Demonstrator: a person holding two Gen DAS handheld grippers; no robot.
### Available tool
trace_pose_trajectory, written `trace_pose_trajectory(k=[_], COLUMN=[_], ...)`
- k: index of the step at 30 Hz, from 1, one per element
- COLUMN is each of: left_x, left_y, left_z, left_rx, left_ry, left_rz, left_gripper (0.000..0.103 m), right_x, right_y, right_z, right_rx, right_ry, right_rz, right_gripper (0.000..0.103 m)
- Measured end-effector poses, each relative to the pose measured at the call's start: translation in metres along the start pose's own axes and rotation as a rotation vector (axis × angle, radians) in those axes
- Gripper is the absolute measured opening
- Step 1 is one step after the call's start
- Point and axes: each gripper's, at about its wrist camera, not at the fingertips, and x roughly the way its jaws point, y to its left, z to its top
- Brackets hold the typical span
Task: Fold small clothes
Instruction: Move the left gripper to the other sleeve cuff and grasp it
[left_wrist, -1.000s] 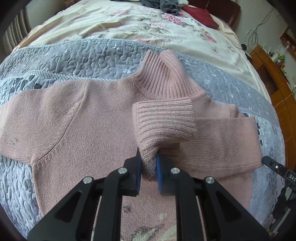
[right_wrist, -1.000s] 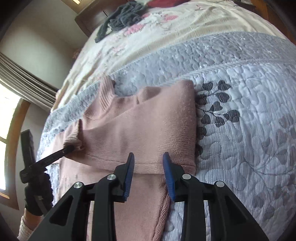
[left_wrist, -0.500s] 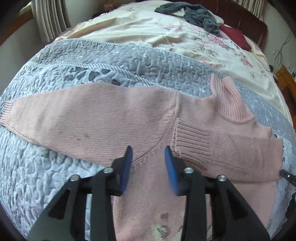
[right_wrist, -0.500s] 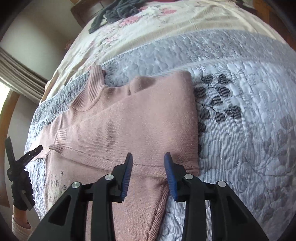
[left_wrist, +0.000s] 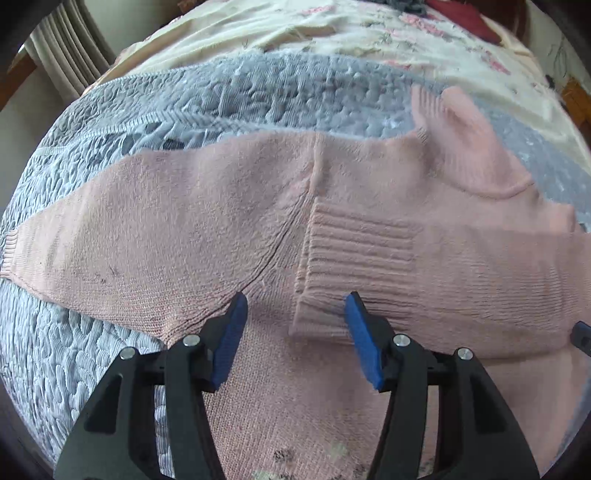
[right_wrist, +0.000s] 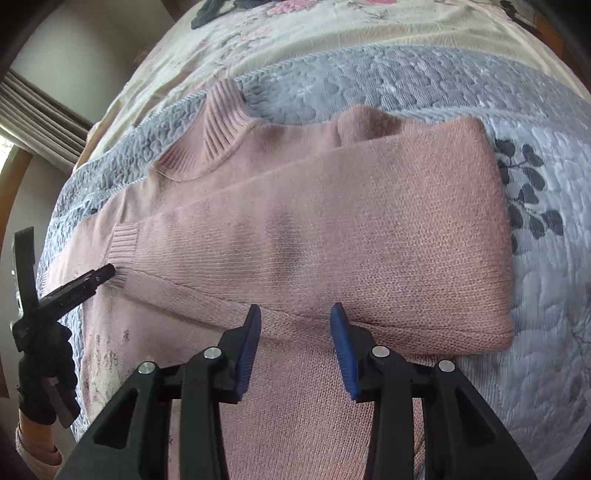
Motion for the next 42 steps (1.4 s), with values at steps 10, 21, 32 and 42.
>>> trace_pose_trajectory(k=[10,21,32,42], left_x=[-0.049,-0.049,-0.015,0.004], left_y=[0.098,0.350,0.448,0.471], left_z=[-0.013,-0.053,-0.050,-0.031], left_rx=[-0.130,-0.493,-0.816,-0.915], left_ry=[-0.126,-0.113,-0.195,-0.252], left_rz=[-0.130,0.019,-0.181,-0.194], left_gripper=[0.063,0.063,0.062,0.022], right_x=[-0.035,-0.040,-0.010,0.005], right_y=[0.025,0.067,0.076,0.072], right_z=[-0.003,-0.024,-0.037,-0.044], right_rx=[-0.073,-0.169,-0.167,-0.174], right_ry=[-0.076,-0.065,-0.031,-0.022], right_rz=[0.017,0.053,0.059,0.022], right_gripper=[0.049,0.049,0.049,0.050])
